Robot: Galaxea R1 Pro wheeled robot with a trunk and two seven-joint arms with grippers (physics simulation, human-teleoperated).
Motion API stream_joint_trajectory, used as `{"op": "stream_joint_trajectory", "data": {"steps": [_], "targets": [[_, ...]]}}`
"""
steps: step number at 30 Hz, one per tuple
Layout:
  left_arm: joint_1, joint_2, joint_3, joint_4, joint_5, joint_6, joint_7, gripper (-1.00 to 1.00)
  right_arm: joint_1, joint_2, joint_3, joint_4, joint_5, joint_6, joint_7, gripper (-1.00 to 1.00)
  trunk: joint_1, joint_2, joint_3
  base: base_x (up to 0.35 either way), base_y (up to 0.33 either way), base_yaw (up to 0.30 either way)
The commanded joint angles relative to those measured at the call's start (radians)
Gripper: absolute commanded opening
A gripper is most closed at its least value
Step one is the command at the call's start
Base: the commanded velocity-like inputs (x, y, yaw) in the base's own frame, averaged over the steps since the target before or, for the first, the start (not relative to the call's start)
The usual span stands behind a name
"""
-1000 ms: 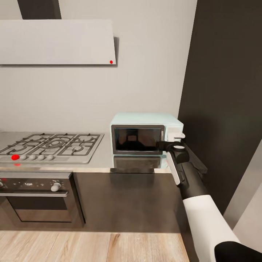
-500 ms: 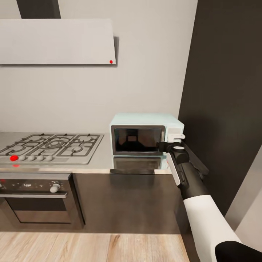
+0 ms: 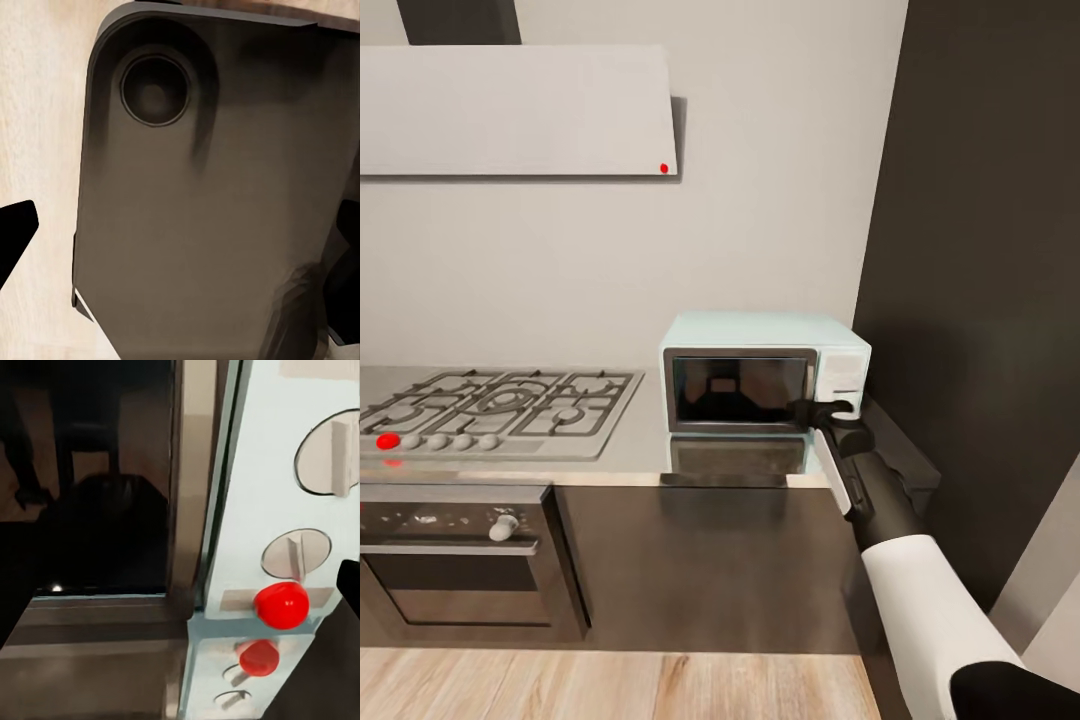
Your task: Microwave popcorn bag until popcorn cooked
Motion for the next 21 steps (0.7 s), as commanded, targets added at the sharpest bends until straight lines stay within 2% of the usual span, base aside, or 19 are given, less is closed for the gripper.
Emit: {"op": "stream_joint_trajectory", "data": {"steps": [1, 14, 21], "targets": [[0.000, 0.000, 0.001, -0.001, 0.007, -0.002, 0.000, 1.00, -0.001, 0.000, 0.001, 0.019, 0.001, -0.012, -0.002, 1.00, 0.000, -0.001, -0.001, 0.001, 0.000, 0.000], [0.000, 0.001, 0.000, -0.001, 0.007, -0.002, 0.000, 1.00, -0.001, -0.001, -0.001, 0.042, 0.009, -0.032, 0.002, 1.00, 0.000, -0.001, -0.001, 0.004, 0.000, 0.000], [0.000, 0.001, 0.000, -0.001, 0.007, -0.001, -0.001, 1.00, -0.001, 0.000, 0.000, 0.042, 0.009, -0.032, 0.001, 1.00, 0.000, -0.001, -0.001, 0.135, 0.000, 0.000]]}}
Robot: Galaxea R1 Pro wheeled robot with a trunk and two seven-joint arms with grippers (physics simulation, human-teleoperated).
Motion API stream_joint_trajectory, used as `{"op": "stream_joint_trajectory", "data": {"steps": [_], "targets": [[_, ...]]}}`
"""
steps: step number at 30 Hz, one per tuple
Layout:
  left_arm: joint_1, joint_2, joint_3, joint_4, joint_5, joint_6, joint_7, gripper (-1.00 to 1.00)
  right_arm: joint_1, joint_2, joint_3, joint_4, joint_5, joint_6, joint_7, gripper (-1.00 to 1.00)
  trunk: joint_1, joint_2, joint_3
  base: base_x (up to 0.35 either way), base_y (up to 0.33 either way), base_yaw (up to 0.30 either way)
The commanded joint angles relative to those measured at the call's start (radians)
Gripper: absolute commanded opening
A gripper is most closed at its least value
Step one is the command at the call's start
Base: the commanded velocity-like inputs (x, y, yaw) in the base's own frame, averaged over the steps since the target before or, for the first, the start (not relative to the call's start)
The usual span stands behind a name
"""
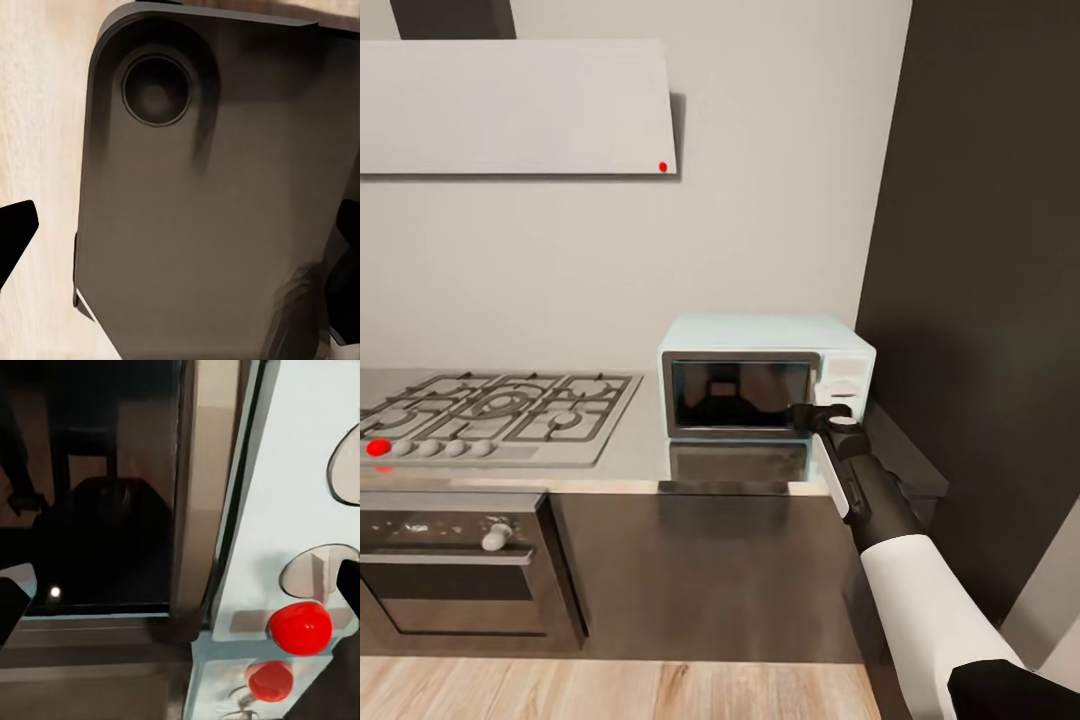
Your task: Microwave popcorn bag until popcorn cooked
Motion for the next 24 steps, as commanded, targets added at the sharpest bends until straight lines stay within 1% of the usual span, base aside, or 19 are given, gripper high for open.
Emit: {"op": "stream_joint_trajectory", "data": {"steps": [1, 8, 14, 19, 24], "targets": [[0.000, 0.000, 0.001, -0.001, 0.007, -0.002, 0.001, 1.00, -0.001, 0.000, 0.002, -0.001, 0.001, 0.006, -0.004, 1.00, 0.000, 0.000, -0.001, 0.154, 0.000, 0.000], [0.000, 0.000, 0.001, -0.001, 0.008, -0.002, 0.001, 1.00, -0.001, -0.001, 0.001, 0.000, 0.001, 0.006, -0.004, 1.00, 0.000, 0.000, -0.001, 0.112, 0.000, 0.000], [0.000, 0.000, 0.001, -0.001, 0.007, -0.002, 0.001, 1.00, -0.001, -0.003, 0.000, 0.000, 0.001, 0.006, -0.004, 1.00, 0.000, 0.000, -0.001, 0.015, 0.000, 0.000], [0.000, 0.000, 0.001, -0.001, 0.008, -0.002, 0.002, 1.00, -0.001, -0.024, 0.001, 0.000, -0.001, -0.006, -0.004, 1.00, 0.000, 0.000, -0.001, 0.000, 0.000, 0.000], [0.000, 0.000, 0.001, -0.001, 0.008, -0.001, 0.002, 1.00, -0.001, -0.027, 0.002, 0.001, -0.001, -0.010, -0.004, 1.00, 0.000, 0.000, -0.001, 0.001, 0.000, 0.000]]}}
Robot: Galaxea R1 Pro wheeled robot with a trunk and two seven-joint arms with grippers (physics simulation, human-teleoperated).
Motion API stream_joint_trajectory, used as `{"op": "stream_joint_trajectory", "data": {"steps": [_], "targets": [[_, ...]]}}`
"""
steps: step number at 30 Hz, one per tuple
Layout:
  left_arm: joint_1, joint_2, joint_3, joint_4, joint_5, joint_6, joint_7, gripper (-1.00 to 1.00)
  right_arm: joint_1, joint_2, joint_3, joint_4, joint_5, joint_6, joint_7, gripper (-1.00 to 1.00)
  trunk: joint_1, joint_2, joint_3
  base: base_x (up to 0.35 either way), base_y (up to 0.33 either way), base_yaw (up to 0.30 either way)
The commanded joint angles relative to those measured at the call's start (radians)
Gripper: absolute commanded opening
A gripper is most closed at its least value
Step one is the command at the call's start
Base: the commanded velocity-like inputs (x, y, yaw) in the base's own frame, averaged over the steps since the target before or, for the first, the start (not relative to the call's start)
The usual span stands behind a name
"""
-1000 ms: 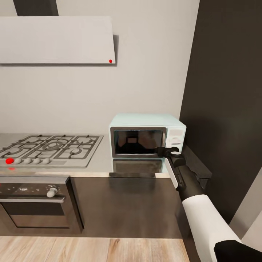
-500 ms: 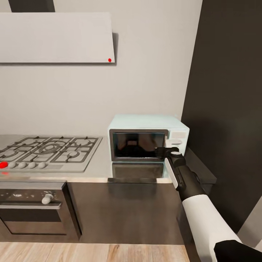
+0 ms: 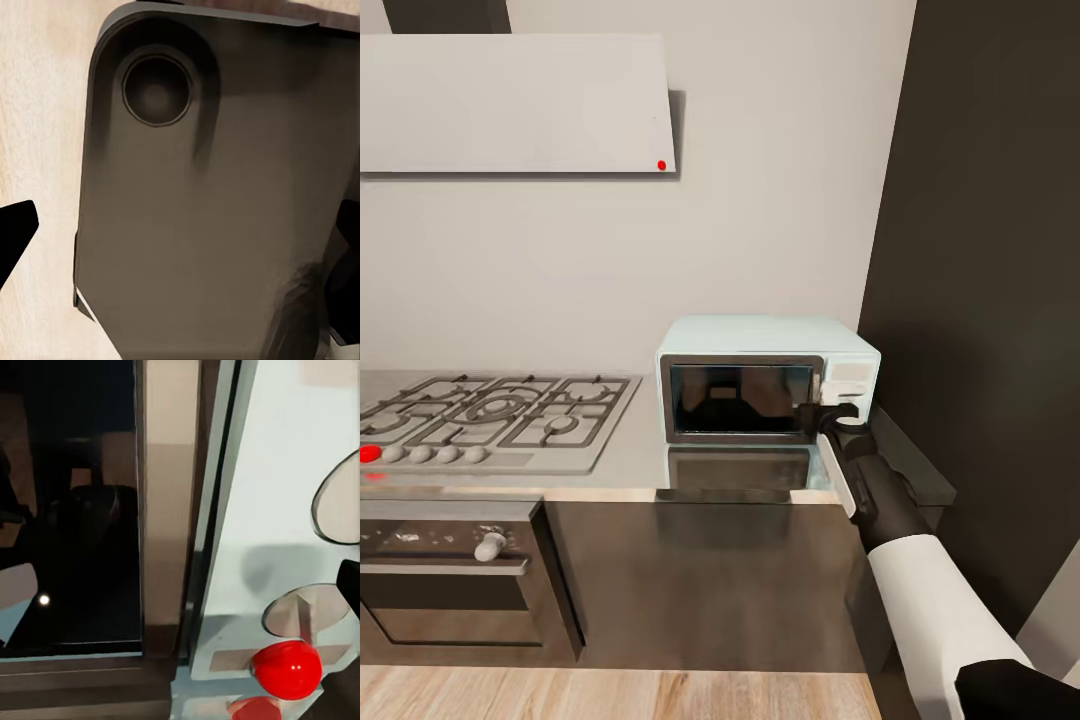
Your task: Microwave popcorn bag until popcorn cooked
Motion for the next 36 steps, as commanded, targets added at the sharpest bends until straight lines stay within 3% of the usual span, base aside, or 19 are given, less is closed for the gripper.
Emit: {"op": "stream_joint_trajectory", "data": {"steps": [1, 21, 22, 27, 33, 36], "targets": [[0.000, 0.000, 0.001, -0.001, 0.007, -0.001, 0.000, 1.00, -0.001, 0.000, 0.002, -0.001, 0.001, 0.006, -0.004, 1.00, 0.000, -0.001, -0.001, 0.028, 0.000, 0.000], [0.000, 0.000, 0.001, -0.001, 0.007, -0.001, 0.000, 1.00, -0.001, 0.002, 0.002, 0.017, 0.002, 0.005, -0.010, 1.00, 0.000, -0.001, -0.001, 0.052, 0.000, 0.000], [0.000, 0.003, 0.004, -0.004, 0.010, -0.002, -0.001, 1.00, -0.001, 0.008, -0.002, 0.015, -0.015, 0.016, -0.014, 1.00, -0.011, 0.020, -0.001, 0.000, 0.000, 0.000], [0.000, 0.003, 0.004, -0.005, 0.010, -0.002, -0.001, 1.00, -0.001, 0.004, -0.001, 0.015, -0.023, 0.020, -0.024, 1.00, -0.011, 0.020, -0.001, 0.000, 0.000, 0.000], [0.000, 0.003, 0.004, -0.005, 0.010, -0.002, -0.001, 1.00, -0.001, -0.016, 0.002, 0.001, -0.121, 0.016, -0.017, 1.00, -0.011, 0.020, -0.001, -0.076, 0.000, 0.000], [0.000, 0.003, 0.004, -0.005, 0.010, -0.002, -0.001, 1.00, -0.001, -0.016, 0.002, 0.009, -0.104, 0.016, -0.013, 1.00, -0.011, 0.020, -0.001, -0.033, 0.000, 0.000]]}}
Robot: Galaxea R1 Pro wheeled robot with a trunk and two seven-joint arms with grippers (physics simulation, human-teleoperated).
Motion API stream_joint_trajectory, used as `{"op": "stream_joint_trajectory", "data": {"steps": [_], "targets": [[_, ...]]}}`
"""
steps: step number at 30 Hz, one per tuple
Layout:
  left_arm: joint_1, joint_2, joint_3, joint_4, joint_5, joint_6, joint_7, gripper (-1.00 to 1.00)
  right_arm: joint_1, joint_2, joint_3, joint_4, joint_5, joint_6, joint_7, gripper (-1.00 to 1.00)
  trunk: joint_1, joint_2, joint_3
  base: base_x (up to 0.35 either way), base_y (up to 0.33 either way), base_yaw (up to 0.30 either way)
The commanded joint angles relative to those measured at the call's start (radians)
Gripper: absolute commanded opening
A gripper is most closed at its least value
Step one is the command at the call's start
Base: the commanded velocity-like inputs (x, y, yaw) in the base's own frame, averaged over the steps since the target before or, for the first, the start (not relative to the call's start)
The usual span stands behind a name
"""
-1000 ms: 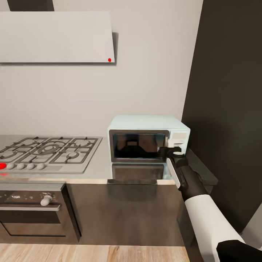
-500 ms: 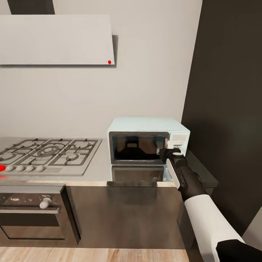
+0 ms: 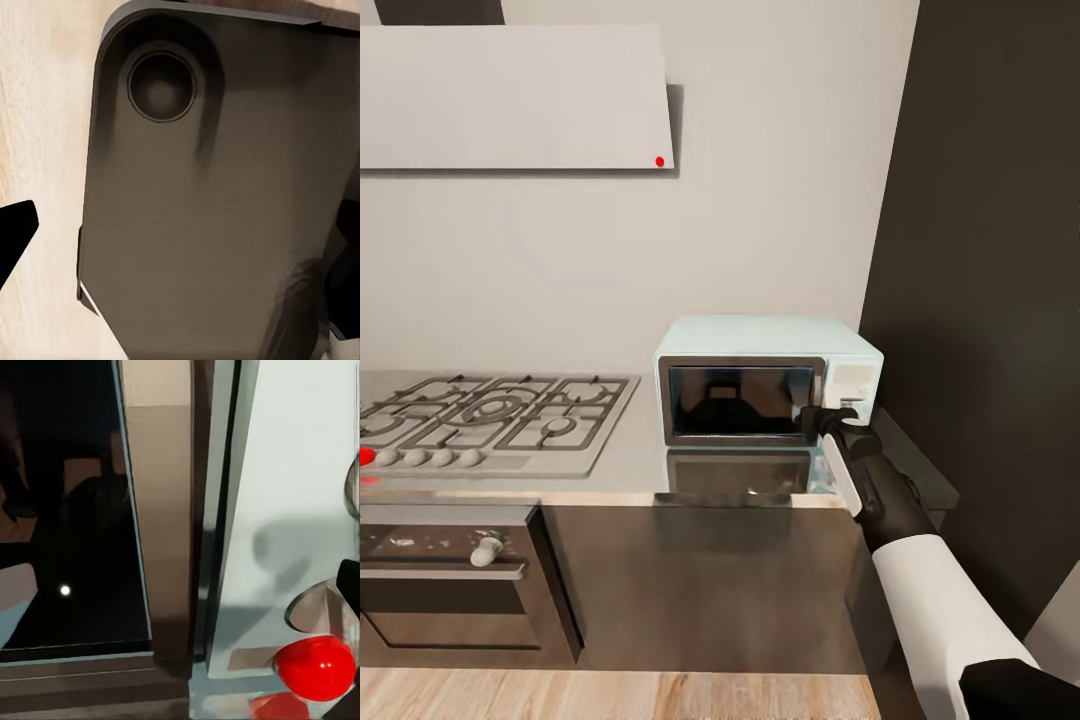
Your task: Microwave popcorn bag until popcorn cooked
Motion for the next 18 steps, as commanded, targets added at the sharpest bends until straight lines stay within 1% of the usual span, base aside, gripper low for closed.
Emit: {"op": "stream_joint_trajectory", "data": {"steps": [1, 9, 10, 14, 18], "targets": [[0.000, 0.000, 0.001, -0.001, 0.007, -0.002, 0.000, 1.00, -0.001, 0.000, 0.002, -0.002, -0.003, 0.003, -0.008, 1.00, 0.000, -0.001, -0.001, -0.010, 0.000, 0.000], [0.000, 0.000, 0.001, 0.000, 0.007, -0.002, 0.000, 1.00, -0.001, -0.001, 0.003, -0.023, 0.042, 0.003, 0.000, 1.00, 0.000, -0.001, -0.001, -0.001, 0.000, 0.000], [0.000, 0.000, 0.001, 0.000, 0.007, -0.002, 0.000, 1.00, -0.001, -0.001, 0.003, -0.040, 0.077, 0.004, 0.005, 1.00, 0.000, -0.001, -0.001, 0.000, 0.000, 0.000], [0.000, 0.000, 0.001, -0.001, 0.007, -0.002, 0.000, 1.00, 0.006, -0.001, 0.004, -0.057, 0.078, 0.005, 0.034, 1.00, 0.000, -0.001, -0.001, 0.000, 0.000, 0.000], [0.000, 0.000, 0.001, -0.001, 0.007, -0.002, 0.000, 1.00, 0.010, 0.001, 0.005, -0.068, 0.078, 0.005, 0.042, 1.00, 0.000, -0.001, -0.001, 0.000, 0.000, 0.000]]}}
